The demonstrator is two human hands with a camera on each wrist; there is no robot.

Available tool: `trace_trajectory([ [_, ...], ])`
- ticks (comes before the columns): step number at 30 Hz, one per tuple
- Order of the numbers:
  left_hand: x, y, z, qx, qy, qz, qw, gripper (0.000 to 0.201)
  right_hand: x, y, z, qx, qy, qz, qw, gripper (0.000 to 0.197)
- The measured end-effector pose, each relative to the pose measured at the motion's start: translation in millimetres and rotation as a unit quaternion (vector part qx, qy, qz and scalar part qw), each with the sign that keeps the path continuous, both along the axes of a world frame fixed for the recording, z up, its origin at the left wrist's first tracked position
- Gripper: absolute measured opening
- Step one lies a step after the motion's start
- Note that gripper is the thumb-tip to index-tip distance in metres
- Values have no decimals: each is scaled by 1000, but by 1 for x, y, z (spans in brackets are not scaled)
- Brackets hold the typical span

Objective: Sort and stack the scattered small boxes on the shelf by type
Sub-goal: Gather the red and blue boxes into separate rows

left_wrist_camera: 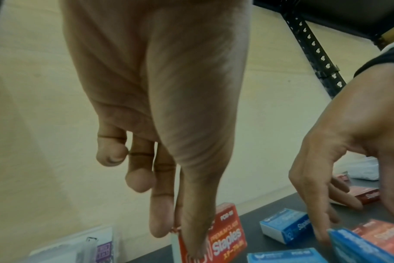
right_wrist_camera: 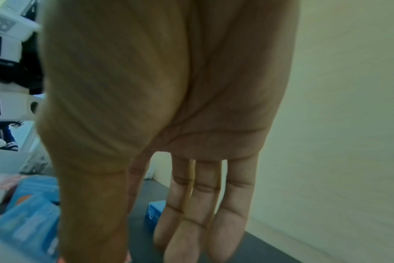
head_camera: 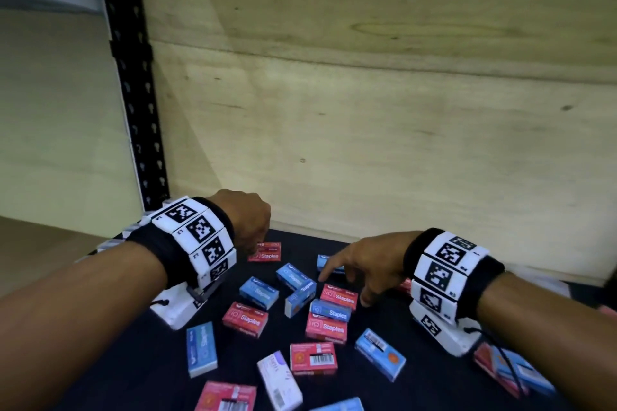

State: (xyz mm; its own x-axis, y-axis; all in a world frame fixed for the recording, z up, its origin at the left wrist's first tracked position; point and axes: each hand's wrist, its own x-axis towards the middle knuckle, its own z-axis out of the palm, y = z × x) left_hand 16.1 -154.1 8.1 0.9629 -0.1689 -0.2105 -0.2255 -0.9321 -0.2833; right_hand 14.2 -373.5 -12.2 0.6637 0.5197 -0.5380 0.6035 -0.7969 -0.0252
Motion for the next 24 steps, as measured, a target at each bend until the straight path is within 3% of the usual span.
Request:
trace_trajectory([
  [15,9,-4,0,-5,4,-12,1000,23,11,-14,10,34,-110,-71,991,61],
  [24,43,-16,-16,-7,5,3,1000,24,54,17,18,15,-179,-24,983,65],
])
